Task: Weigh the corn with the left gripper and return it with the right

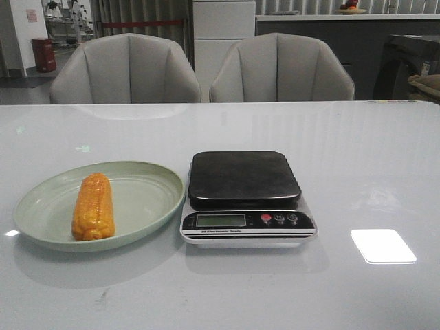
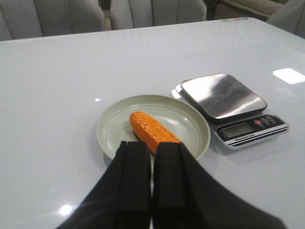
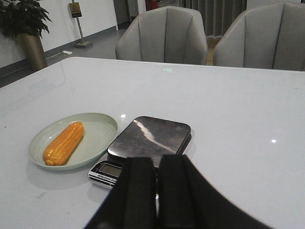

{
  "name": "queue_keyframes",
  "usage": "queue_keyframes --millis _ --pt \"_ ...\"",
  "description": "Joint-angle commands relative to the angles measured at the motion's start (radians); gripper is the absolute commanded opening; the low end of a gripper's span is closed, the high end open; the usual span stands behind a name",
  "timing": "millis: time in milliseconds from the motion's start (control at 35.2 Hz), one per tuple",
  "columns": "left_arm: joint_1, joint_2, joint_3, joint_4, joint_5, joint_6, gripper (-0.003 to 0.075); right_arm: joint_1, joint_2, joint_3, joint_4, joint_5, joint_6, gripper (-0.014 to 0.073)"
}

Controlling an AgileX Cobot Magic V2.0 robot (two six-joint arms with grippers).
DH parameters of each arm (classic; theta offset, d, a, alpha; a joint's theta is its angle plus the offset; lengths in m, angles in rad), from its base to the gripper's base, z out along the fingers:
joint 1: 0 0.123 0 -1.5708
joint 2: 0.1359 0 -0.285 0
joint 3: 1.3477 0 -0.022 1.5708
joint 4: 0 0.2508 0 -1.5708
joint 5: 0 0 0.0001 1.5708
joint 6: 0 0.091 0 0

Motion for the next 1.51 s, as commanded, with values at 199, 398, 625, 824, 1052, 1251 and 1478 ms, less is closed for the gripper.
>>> queue_keyframes --millis 199,398,625,824,1052,1251,1478 --pt "0.226 -0.126 0.124 0.002 -0.190 0.003 0.0114 -0.006 0.008 -0.025 -0.007 -0.087 -0.012 0.0186" --pt "0.335 -0.183 0.254 0.004 -0.323 0.000 0.0114 -0.006 0.008 -0.025 -0.007 -0.085 -0.012 0.0186" --pt "0.357 -0.186 0.335 0.004 -0.474 -0.004 0.0114 -0.006 0.008 -0.025 -0.007 -0.064 -0.012 0.0186" --pt "0.357 -0.186 0.335 0.004 -0.501 -0.004 0.0114 -0.006 0.008 -0.025 -0.007 -0.061 -0.012 0.0186" --pt "0.357 -0.186 0.335 0.004 -0.501 -0.004 0.0114 -0.006 0.008 -0.025 -0.007 -0.061 -0.012 0.0186" --pt "0.357 -0.186 0.335 0.004 -0.501 -0.004 0.0114 -0.006 0.008 -0.025 -0.007 -0.061 -0.012 0.0186" --pt "0.357 -0.186 0.335 0.004 -0.501 -0.004 0.0114 -0.006 0.008 -0.025 -0.007 -0.061 -0.012 0.0186"
